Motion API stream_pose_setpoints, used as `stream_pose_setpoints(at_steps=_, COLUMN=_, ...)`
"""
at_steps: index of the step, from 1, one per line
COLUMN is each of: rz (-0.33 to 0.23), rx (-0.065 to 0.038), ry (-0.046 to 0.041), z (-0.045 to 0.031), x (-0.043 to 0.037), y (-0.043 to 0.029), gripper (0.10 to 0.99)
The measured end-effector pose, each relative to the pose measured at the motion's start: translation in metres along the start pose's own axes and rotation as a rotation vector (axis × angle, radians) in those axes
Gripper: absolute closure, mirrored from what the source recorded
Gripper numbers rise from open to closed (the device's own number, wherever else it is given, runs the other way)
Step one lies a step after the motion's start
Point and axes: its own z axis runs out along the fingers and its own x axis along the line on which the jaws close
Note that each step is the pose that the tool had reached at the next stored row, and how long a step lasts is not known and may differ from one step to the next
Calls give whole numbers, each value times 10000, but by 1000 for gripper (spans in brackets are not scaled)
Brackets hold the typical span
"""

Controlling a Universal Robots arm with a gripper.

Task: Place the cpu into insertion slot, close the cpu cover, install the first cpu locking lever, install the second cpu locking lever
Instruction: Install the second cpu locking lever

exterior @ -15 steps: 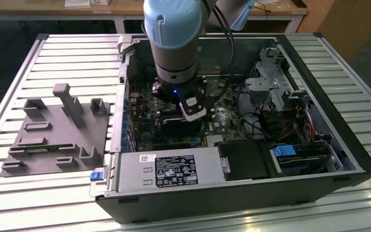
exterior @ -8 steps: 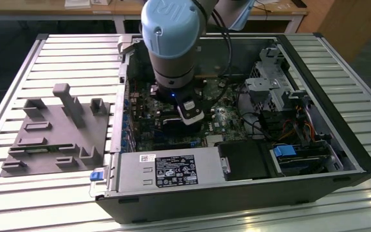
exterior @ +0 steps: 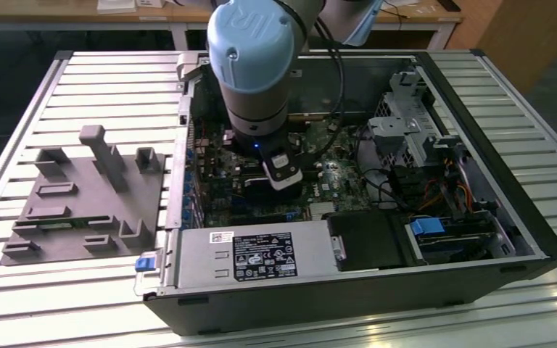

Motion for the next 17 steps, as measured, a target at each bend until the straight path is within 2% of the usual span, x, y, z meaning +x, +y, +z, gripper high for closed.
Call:
stream_pose_setpoints(at_steps=9, rz=11, rx=-102, ry=17, z=34, x=23, y=-1, gripper=984)
stream_pose_setpoints(at_steps=17, rz=12, rx=-121, ry=20, z=66, x=79, y=30, gripper=984)
